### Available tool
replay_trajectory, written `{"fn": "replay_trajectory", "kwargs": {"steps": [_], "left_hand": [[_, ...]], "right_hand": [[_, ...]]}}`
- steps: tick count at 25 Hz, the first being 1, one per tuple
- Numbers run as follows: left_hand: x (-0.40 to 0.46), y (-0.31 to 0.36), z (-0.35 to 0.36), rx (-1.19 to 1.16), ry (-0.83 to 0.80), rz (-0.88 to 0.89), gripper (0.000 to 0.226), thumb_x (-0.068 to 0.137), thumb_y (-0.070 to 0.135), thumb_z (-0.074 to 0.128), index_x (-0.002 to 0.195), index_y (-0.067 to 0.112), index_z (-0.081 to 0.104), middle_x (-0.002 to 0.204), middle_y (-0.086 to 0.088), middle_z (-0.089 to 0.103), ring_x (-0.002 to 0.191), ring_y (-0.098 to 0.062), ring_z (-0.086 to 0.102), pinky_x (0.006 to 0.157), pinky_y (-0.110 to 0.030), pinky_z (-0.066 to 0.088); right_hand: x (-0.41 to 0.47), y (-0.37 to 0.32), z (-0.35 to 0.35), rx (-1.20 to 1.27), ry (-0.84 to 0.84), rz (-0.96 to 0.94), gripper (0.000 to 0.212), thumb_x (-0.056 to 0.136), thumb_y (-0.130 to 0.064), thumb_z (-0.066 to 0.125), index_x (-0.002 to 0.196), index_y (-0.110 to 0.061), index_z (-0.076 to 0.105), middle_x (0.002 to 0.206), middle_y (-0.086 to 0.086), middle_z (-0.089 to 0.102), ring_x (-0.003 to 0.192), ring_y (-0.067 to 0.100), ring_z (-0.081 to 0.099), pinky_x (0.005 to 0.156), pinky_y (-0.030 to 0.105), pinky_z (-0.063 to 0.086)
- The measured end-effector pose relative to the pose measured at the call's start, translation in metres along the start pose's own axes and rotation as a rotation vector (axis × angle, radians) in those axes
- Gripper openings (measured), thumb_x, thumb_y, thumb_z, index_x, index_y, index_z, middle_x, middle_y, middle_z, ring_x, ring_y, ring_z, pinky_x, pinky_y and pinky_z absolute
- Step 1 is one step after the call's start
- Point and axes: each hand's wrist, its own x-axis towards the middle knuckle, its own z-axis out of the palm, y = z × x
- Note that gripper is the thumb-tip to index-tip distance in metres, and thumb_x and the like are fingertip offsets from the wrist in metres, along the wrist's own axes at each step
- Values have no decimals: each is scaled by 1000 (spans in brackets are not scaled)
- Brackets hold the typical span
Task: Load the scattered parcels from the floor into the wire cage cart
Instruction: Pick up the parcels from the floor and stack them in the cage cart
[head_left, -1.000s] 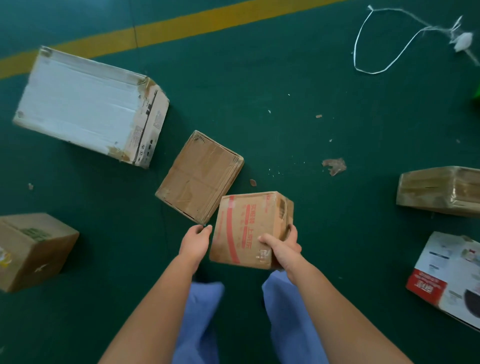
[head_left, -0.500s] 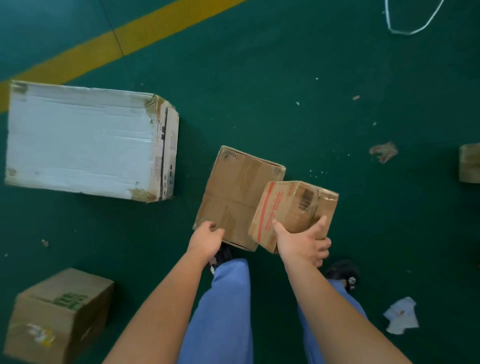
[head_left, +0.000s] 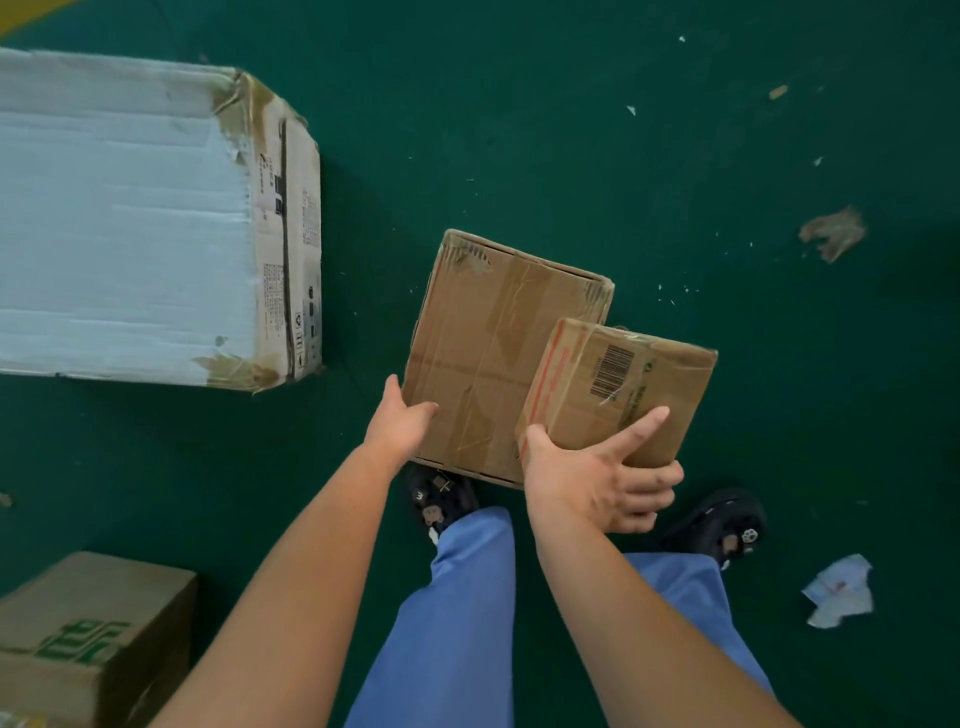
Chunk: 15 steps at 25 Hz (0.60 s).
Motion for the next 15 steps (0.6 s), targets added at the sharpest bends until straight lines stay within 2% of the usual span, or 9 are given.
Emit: {"fn": "replay_trajectory", "kwargs": {"steps": [2,5,7,8,10,13,15], "left_hand": [[6,-1,-3,-36,-39,-12,70,99,21,48,155,19,6,156,-6,29,139,-27,35,115,-42,27],[7,1,-6,-118,16,-22,62,100,16,44,154,18,13,156,-7,25,139,-29,34,113,-44,32],[3,5,-9,-175,71,-16,63,100,11,44,154,22,13,156,-10,24,125,-31,49,95,-41,50],[-1,8,-10,-186,98,-19,66,99,11,45,154,26,10,155,-12,24,109,-31,60,82,-38,55],[-9,14,-10,-201,84,-49,80,97,19,53,153,33,-1,157,-14,22,81,-28,69,71,-35,59],[-27,24,5,-196,-98,-83,116,79,39,77,149,41,-16,159,-15,16,82,-26,71,69,-31,59],[-38,32,26,-103,-225,-75,128,69,45,81,149,41,-18,158,-17,20,85,-23,70,72,-32,59]], "right_hand": [[9,7,-4,-9,-9,-16,124,67,-61,71,148,-35,-19,152,21,-6,140,40,6,115,51,9],[21,18,-14,0,-39,-19,124,67,-61,72,148,-35,-18,153,20,-3,140,40,9,115,50,12],[33,28,-22,7,-52,-42,124,67,-60,74,149,-35,-16,153,20,1,140,40,12,115,51,15],[42,35,-28,15,-64,-61,123,68,-59,75,149,-34,-14,153,20,3,140,40,14,114,52,18],[66,52,-45,39,-119,-101,122,69,-57,76,150,-34,-13,154,20,7,140,40,17,112,54,21],[93,69,-65,37,-164,-112,121,71,-56,75,151,-32,-12,154,20,10,139,41,20,111,56,22],[98,72,-67,-6,-132,-92,122,70,-59,74,150,-32,-14,152,22,11,137,43,22,112,56,22]]}}
